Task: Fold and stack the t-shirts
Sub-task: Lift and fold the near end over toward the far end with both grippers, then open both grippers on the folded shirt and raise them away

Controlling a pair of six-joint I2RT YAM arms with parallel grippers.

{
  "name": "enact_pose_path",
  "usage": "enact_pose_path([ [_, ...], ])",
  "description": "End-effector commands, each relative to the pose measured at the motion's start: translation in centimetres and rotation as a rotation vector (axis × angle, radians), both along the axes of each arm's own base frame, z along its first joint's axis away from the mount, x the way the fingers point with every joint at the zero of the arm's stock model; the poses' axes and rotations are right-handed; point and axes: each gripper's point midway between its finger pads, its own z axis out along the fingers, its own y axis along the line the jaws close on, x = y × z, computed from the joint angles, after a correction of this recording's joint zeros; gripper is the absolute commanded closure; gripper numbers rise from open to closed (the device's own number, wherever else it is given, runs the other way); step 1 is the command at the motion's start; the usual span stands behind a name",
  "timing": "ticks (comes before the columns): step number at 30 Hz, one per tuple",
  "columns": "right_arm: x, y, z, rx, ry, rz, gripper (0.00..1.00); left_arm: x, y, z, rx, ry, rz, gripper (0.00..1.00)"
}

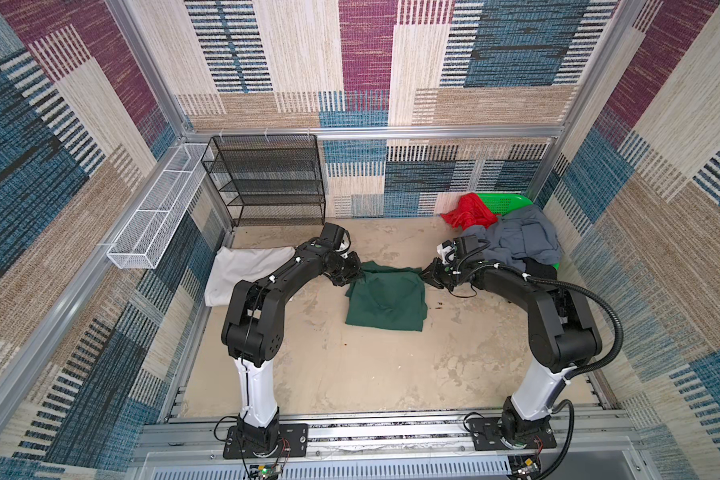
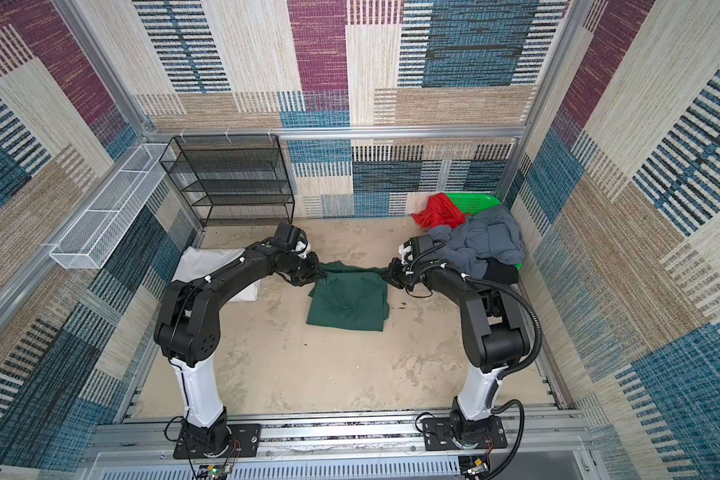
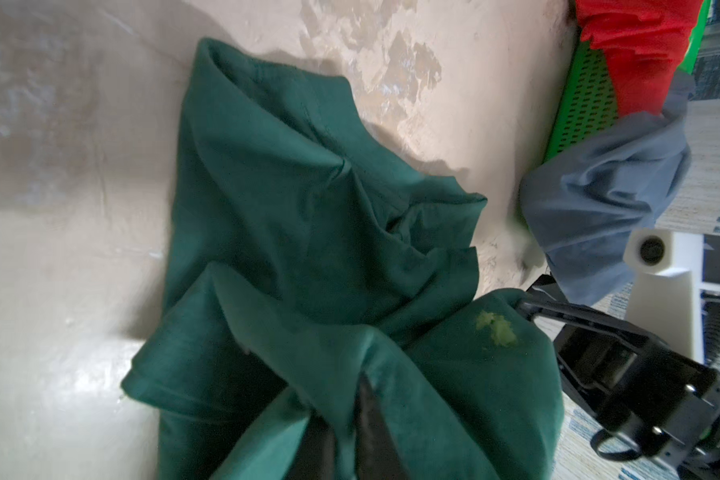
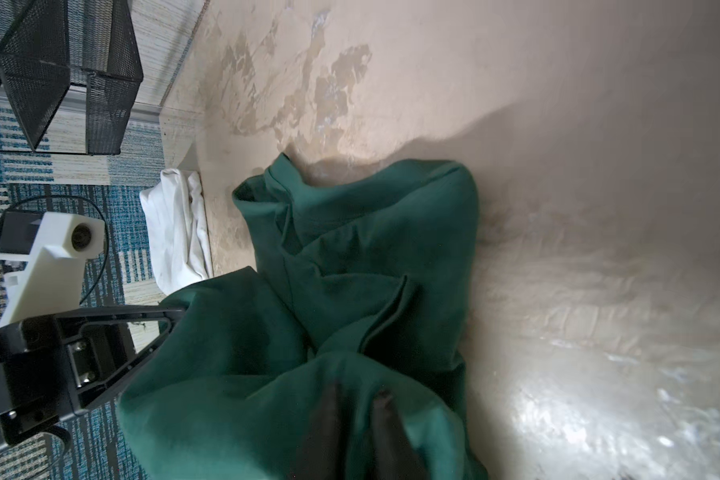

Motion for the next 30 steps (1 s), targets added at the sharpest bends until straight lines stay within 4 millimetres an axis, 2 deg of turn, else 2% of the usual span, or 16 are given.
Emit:
enact_pose_path([
  [1,1.4,-1.8,0.7,-0.125,-0.072,-0.036,0.37,1.0,0.5,1.1,0.049,-0.045,-0.017,0.22],
  [2,1.6,-2.3,1.0,-0.16,-0.089,-0.046,0.33,1.3,0.7,1.5,0.069,-0.06,-0.015,0.05],
  [3,1.7,-2.8,1.4,-0.193,-0.104,-0.054,0.28,1.6,1.1,2.1,0.094,-0.083,-0.01,0.01],
  [5,1.8,-3.6,2.0,-0.244,-0.123,-0.066,0.27,2.0,1.8,2.8,0.138,-0.115,0.0,0.01],
  [9,1.5,-4.4,2.4,-0.298,-0.14,-0.063,0.3,1.7,3.3,3.6,0.219,-0.151,0.009,0.01],
  [13,1.0,-4.1,2.7,-0.307,-0.15,-0.033,0.34,0.6,4.1,3.5,0.248,-0.156,0.013,0.02],
  [18,0.4,-2.7,3.1,-0.288,-0.166,0.016,0.36,-0.7,3.5,3.1,0.239,-0.185,-0.021,0.01],
  [23,0.6,-2.1,2.3,-0.283,-0.142,0.031,0.38,-0.2,2.1,1.7,0.201,-0.145,-0.058,0.01],
  [26,0.7,-1.8,2.6,-0.262,-0.152,0.031,0.39,0.7,1.2,1.1,0.177,-0.137,-0.071,0.14],
  [28,0.6,-1.6,2.4,-0.249,-0.147,0.035,0.39,1.3,1.0,0.6,0.185,-0.116,-0.076,0.17],
  [30,0.4,-1.5,2.0,-0.245,-0.135,0.037,0.4,1.7,0.5,0.2,0.178,-0.102,-0.085,0.26],
])
